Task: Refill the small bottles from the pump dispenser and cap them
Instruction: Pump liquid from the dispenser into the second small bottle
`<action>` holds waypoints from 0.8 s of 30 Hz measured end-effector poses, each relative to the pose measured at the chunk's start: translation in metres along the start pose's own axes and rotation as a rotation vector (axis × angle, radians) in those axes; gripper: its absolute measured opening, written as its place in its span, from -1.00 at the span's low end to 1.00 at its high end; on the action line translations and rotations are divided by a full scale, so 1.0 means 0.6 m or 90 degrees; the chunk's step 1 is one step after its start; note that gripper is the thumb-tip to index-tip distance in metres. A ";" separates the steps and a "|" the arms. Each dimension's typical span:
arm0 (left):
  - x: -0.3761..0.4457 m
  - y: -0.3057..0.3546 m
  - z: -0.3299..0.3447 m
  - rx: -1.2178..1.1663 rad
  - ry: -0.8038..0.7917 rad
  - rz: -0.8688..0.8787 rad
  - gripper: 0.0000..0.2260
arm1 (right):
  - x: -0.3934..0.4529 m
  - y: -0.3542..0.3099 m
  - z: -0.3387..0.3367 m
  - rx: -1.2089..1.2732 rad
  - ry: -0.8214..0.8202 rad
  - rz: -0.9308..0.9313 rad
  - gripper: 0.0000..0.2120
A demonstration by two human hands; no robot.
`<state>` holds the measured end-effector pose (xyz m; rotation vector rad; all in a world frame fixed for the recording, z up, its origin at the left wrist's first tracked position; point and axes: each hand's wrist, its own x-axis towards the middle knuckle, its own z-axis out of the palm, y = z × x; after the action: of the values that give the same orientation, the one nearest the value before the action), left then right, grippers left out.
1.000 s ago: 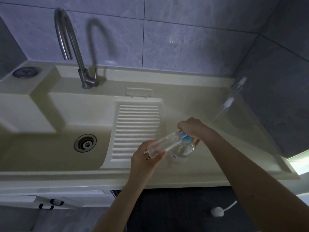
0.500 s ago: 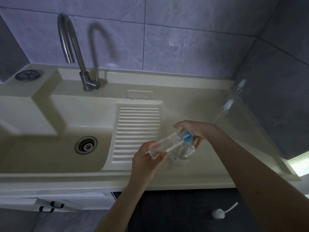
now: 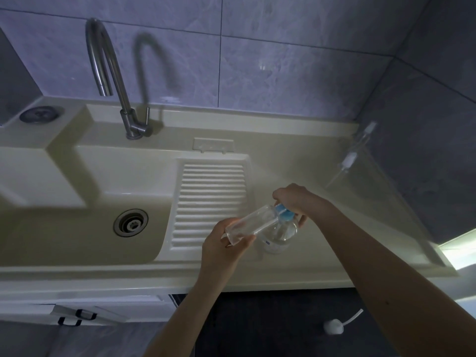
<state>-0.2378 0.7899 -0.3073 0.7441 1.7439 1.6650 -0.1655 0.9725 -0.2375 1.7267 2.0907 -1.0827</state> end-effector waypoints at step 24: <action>-0.001 -0.009 0.000 0.009 0.003 -0.014 -0.71 | -0.006 -0.004 0.002 0.001 0.022 -0.005 -0.65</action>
<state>-0.2374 0.7893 -0.3129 0.7254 1.7622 1.6434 -0.1667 0.9691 -0.2351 1.7519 2.1184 -1.0652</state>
